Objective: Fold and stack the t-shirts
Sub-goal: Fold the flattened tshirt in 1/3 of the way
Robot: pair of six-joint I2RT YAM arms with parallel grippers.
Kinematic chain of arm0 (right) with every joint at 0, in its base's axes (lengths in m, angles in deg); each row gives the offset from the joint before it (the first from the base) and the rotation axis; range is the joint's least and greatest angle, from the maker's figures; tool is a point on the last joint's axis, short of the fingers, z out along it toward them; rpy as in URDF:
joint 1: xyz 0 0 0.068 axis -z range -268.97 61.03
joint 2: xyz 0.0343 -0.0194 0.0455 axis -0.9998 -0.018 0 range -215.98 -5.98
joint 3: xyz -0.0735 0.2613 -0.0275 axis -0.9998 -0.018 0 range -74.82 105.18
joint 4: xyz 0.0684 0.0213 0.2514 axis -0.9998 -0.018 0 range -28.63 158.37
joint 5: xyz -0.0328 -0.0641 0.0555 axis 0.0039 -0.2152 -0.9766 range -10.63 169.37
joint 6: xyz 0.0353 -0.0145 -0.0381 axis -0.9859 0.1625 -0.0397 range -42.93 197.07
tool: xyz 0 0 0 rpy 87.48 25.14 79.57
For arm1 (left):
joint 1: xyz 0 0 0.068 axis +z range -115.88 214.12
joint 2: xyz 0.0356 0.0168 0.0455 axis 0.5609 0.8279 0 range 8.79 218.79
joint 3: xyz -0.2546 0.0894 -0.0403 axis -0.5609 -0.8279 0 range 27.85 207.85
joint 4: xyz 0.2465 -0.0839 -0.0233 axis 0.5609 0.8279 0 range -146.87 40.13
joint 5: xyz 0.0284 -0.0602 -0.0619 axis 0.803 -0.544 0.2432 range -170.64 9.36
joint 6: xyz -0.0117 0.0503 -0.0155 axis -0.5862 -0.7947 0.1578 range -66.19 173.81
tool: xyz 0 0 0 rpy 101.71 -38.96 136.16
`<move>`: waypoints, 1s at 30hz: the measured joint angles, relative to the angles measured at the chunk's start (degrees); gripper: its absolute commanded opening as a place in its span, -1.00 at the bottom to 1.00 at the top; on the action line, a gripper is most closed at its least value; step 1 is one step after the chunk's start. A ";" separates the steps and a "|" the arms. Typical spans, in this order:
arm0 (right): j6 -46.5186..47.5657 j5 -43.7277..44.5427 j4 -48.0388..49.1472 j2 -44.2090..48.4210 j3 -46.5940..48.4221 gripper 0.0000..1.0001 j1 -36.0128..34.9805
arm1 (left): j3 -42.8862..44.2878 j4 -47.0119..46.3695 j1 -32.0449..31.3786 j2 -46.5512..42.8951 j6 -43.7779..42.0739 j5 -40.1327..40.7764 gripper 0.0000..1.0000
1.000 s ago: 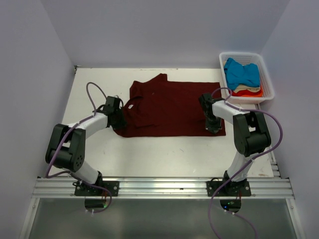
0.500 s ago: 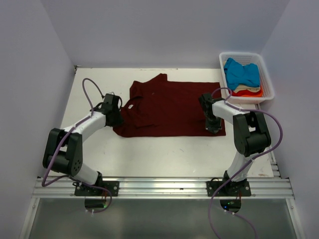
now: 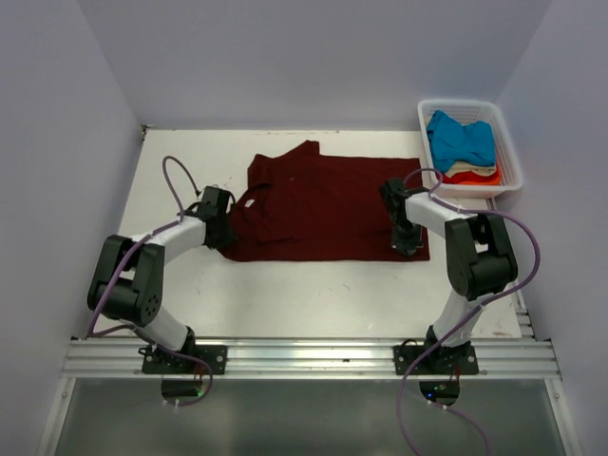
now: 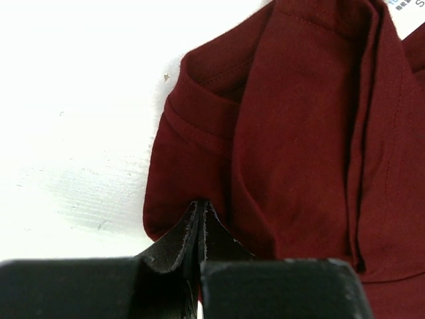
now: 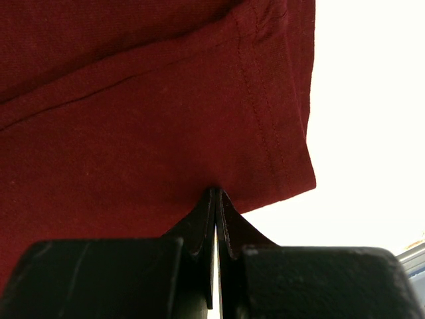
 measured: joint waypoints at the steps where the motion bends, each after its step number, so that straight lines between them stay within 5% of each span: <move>1: 0.00 -0.07 -0.02 0.02 -0.07 -1.00 0.00 | -0.09 -0.24 0.00 -0.02 0.00 -0.02 -1.00; 30: 1.53 -1.51 0.24 0.22 -0.11 -1.00 0.15 | -6.25 11.02 0.00 -18.12 -0.33 -3.13 -1.00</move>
